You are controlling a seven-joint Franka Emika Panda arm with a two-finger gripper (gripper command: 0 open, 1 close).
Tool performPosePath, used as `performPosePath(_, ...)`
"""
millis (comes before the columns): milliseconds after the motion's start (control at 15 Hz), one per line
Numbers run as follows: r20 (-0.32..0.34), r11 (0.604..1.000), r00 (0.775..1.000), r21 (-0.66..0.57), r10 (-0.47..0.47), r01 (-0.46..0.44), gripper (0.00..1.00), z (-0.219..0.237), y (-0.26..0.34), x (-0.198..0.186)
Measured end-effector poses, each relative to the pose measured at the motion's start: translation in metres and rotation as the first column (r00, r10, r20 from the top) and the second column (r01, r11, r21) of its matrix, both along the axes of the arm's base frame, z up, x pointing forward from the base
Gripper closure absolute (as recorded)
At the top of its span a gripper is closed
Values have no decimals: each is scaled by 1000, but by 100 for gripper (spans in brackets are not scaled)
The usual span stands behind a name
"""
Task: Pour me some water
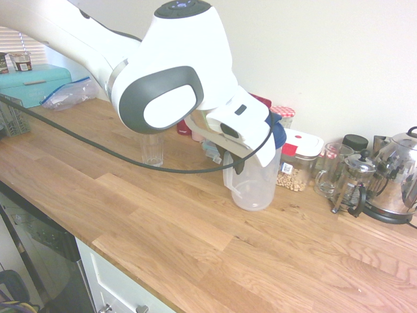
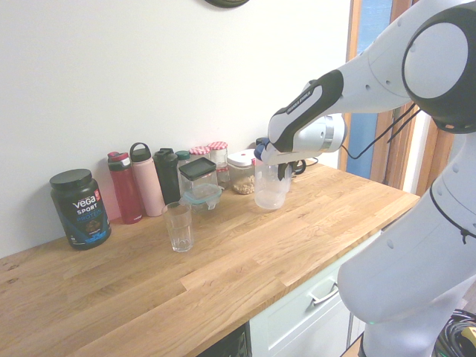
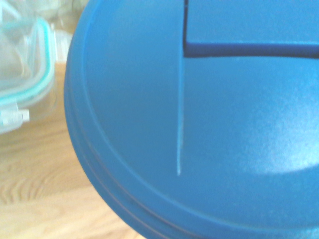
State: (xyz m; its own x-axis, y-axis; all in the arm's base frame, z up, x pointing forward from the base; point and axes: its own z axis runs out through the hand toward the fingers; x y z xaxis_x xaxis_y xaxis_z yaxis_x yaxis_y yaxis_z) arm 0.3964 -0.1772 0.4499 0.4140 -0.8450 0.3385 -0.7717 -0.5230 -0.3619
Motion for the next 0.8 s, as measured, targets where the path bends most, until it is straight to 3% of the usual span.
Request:
performPosePath(200,-37,1000,999,4,15,-14,100,-4,1,-2)
performPosePath(267,-45,1000,999,7,18,-17,0,-4,1,-3)
performPosePath(800,-81,999,996,27,31,-29,0,-6,0,-8)
